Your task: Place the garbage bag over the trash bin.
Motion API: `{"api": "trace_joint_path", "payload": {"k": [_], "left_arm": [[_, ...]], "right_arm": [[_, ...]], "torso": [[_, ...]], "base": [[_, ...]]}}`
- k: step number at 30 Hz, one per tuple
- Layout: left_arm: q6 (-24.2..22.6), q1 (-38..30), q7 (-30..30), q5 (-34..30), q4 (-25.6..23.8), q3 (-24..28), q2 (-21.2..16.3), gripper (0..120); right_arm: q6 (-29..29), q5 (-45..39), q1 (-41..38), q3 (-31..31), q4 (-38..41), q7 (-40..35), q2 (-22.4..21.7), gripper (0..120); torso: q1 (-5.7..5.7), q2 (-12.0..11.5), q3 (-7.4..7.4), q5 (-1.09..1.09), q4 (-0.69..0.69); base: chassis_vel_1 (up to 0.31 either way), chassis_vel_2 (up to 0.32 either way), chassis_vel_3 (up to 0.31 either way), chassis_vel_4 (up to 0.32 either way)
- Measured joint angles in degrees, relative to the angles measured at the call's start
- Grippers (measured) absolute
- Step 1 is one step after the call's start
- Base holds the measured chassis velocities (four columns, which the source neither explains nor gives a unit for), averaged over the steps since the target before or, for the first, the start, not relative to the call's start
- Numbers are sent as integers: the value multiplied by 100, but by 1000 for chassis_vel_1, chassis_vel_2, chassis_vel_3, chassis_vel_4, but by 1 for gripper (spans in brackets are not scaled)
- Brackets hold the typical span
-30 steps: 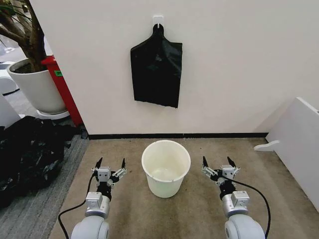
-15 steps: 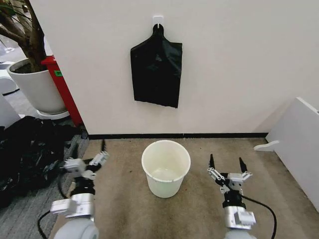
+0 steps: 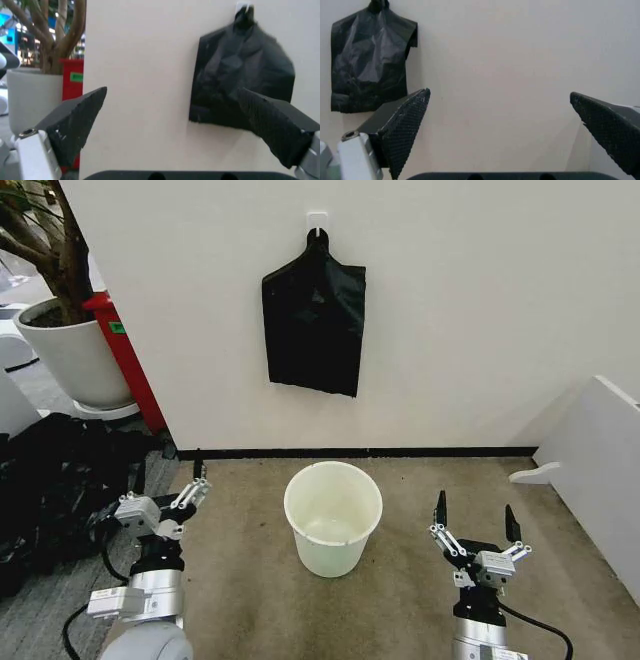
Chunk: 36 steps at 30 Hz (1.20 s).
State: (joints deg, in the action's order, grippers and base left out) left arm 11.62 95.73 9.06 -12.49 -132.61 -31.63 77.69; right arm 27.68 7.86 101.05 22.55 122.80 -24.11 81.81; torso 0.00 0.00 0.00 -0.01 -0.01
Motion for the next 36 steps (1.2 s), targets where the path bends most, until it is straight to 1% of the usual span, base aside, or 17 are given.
{"api": "trace_joint_path", "payload": {"k": [2, 3, 4, 5, 7, 9, 10, 11, 12, 20, 22, 26, 27, 29, 30, 32, 36], "left_arm": [[-389, -8, -63, 92, -53, 17, -38, 100], [-490, -10, -78, 116, -62, 21, -45, 100], [-523, -12, -83, 125, -66, 22, -48, 100], [-553, -14, -88, 132, -69, 23, -49, 100], [-560, -14, -89, 133, -69, 23, -49, 100], [-832, -110, -87, 96, 31, 35, -30, 100], [-864, -123, -84, 90, 50, 37, -27, 100], [-982, -175, -80, 66, 125, 45, -9, 100], [-1047, -235, -72, 38, 190, 49, 2, 100], [-1081, -438, -62, -107, 341, 39, -30, 100], [-1088, -461, -62, -125, 353, 41, -41, 100], [-1091, -540, -62, -153, 406, 45, -69, 100], [-1091, -567, -62, -159, 420, 43, -74, 100], [-1091, -612, -64, -166, 444, 30, -79, 100], [-1087, -646, -62, -173, 470, 12, -82, 100], [-1066, -722, -59, -206, 539, -17, -82, 100], [-1042, -776, -26, -272, 650, -30, -65, 100]], "right_arm": [[-331, -208, -130, -4, 146, 132, -151, 100], [-571, -362, -214, -5, 245, 229, -262, 100], [-696, -439, -259, -8, 297, 282, -317, 100], [-1007, -635, -374, -10, 422, 410, -458, 100], [-1155, -727, -425, -13, 484, 471, -527, 100], [-1589, -1001, -588, -21, 664, 655, -726, 100], [-1609, -1014, -596, -21, 673, 663, -735, 100], [-1857, -1170, -687, -22, 778, 764, -850, 100], [-2010, -1267, -744, -25, 843, 828, -914, 100], [-2159, -1308, -812, -41, 839, 852, -965, 100], [-2312, -1308, -903, -65, 751, 852, -1000, 100], [-3078, -1289, -1396, -184, 197, 839, -1179, 100], [-3130, -1290, -1468, -218, 100, 838, -1190, 100], [-3184, -1324, -1579, -277, -45, 841, -1205, 100], [-3201, -1404, -1662, -321, -110, 858, -1215, 100], [-3198, -1719, -1870, -411, -191, 963, -1254, 100], [-3030, -2506, -2576, -629, -502, 1219, -1316, 100]], "torso": [[0, 0, 0, 2, 0], [0, 0, 0, 1, 1], [0, 0, 0, 2, 0], [0, 0, 0, 2, 1], [0, 0, 0, 1, 1], [0, 0, -1, 5, 2], [0, 0, 0, 5, 1], [0, 0, 1, -6, 1], [0, 0, 1, 3, 1], [0, 0, 0, 2, 0], [0, 0, 0, 0, -1], [0, 0, 1, 3, 3], [0, 0, 0, -1, 0], [0, 0, 1, 1, 1], [0, 0, 0, 5, 0], [0, 0, 0, -1, 0], [0, 0, 1, 0, 1]], "base": [[0, 0, 0, 0], [0, 0, 0, 0], [0, 0, 0, 0], [0, 0, 0, 0], [0, 0, 0, 0], [0, 0, 0, 0], [0, 0, 0, 0], [0, 0, 0, 0], [0, 0, 0, 0], [0, 0, 0, 0], [0, 0, 0, 0], [0, 0, 0, 0], [0, 0, 0, 0], [0, 0, 0, 0], [0, 0, 0, 0], [0, 0, 0, 0], [0, 0, 0, 0]]}}
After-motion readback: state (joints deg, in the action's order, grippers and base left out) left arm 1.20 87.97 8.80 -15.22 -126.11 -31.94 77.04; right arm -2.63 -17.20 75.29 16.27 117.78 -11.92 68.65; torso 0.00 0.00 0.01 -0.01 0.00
